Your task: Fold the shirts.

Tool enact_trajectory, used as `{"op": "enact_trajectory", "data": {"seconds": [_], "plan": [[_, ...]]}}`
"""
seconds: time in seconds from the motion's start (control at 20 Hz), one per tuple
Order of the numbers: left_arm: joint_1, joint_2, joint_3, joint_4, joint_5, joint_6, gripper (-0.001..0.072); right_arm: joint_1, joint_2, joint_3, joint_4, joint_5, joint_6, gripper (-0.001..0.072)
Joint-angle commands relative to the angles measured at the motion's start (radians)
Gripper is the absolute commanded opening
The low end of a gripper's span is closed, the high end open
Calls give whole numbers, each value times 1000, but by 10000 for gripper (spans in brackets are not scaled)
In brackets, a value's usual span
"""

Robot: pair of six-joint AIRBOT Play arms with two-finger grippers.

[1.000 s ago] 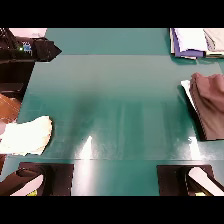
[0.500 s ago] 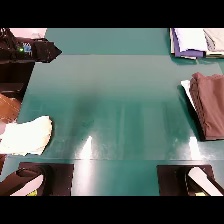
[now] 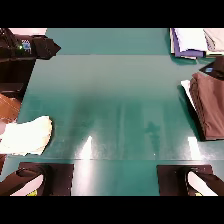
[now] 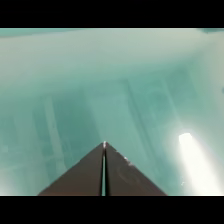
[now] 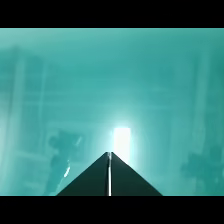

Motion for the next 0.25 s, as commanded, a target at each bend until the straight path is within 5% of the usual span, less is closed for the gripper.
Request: {"op": "enact_trajectory", "data": {"seconds": [0.0, 0.2], "plan": [[0, 0, 0, 0, 43, 0, 25, 172, 0, 23, 5, -31, -24, 18], [0, 1, 0, 0, 74, 0, 25, 206, 0, 23, 6, -27, -24, 18]]}}
